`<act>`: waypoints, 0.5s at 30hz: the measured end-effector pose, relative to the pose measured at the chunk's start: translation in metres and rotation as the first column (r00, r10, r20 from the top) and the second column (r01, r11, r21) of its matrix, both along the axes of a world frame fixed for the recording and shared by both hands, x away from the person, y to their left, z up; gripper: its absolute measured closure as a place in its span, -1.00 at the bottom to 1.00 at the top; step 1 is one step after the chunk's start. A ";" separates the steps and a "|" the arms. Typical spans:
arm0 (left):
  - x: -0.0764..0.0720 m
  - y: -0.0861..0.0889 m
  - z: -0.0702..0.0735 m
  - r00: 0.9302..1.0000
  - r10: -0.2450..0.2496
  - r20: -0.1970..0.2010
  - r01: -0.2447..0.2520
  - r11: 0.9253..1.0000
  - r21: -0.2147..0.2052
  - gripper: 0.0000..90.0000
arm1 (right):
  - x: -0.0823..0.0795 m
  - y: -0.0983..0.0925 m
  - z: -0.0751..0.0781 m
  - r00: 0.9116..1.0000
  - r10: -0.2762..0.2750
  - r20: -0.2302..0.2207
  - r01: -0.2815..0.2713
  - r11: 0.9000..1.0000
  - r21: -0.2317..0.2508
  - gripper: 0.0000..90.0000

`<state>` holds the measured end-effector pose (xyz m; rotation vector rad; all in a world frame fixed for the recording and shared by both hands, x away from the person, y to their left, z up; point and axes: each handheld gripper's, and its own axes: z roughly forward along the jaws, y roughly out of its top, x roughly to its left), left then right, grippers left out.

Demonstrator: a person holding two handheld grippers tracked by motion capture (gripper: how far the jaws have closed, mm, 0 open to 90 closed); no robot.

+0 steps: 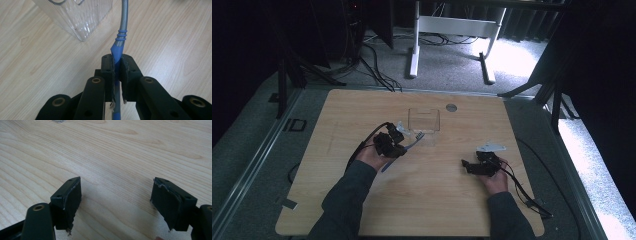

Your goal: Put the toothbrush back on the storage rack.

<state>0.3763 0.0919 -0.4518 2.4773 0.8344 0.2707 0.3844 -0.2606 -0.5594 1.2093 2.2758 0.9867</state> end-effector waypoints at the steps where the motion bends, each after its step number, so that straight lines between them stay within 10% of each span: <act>1: 0.000 0.000 0.000 1.000 0.000 0.000 0.000 1.000 0.000 0.82 | 0.000 0.000 0.000 1.000 0.000 0.000 0.000 1.000 0.000 -0.47; 15: -0.001 0.002 0.004 0.999 0.026 0.038 -0.025 0.999 -0.036 0.82 | 0.000 0.000 0.000 1.000 0.000 -0.001 0.000 1.000 0.000 -0.47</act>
